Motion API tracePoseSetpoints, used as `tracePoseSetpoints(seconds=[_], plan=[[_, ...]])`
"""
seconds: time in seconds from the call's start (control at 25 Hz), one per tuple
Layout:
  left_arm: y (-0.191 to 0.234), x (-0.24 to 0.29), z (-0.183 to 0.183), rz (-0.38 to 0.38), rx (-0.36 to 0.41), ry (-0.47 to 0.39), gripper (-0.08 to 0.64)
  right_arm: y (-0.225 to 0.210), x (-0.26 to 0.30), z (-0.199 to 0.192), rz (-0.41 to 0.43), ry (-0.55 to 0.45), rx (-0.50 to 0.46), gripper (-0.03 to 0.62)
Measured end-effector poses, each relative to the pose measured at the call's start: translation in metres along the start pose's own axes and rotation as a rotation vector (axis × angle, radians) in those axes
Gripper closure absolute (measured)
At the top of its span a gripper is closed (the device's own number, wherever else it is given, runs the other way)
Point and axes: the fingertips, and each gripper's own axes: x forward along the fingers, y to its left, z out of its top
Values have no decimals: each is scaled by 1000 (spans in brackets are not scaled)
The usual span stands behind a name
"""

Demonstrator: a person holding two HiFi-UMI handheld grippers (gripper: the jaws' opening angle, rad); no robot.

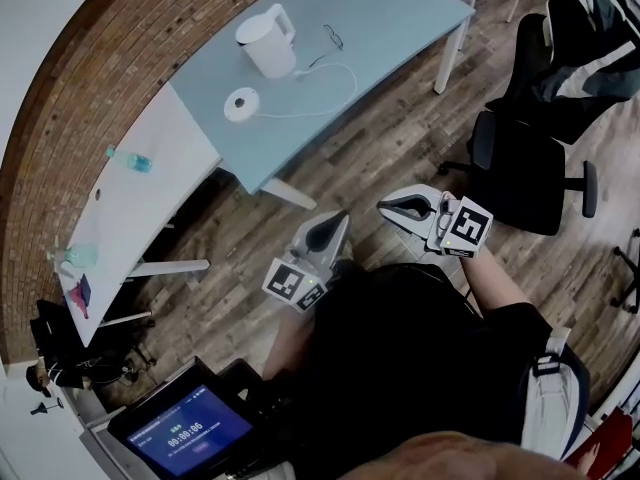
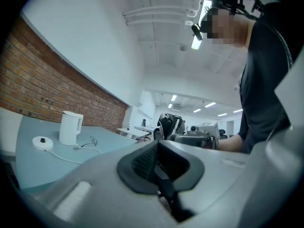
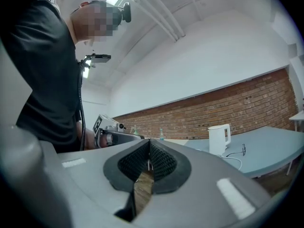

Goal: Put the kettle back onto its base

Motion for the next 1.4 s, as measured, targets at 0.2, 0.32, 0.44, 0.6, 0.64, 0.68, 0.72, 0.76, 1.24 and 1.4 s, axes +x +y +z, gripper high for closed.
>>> tracePoseSetpoints(seconds=[0.2,0.32,0.44,0.6,0.64,0.68,0.72,0.76,1.24,1.4], plan=[[13,9,-1,-10,-9,8,555,-16,4,-2,-20,1,10,586],[23,16,-2,-20,-13,18,555,-29,5,-3,-38,-5,20,586],[38,22,5,-34,-14,22,555,-44,13,-1,-54,-8,26,586],[65,24,12,-51,-15,22,555,-60,36,3,-66,-10,24,586],[73,24,11,-62,-16,18,555,-64,41,4,-72,-9,23,586],[81,25,12,-74,-20,12,555,-68,47,5,-79,-7,22,586],[89,26,14,-81,-25,13,555,-73,54,6,-86,-4,20,585],[98,27,19,-83,-29,19,555,-78,60,6,-93,-1,18,586],[185,39,35,-199,-25,29,555,-135,125,8,-197,4,17,586],[216,36,39,-207,-29,40,555,-153,151,7,-212,3,9,586]])
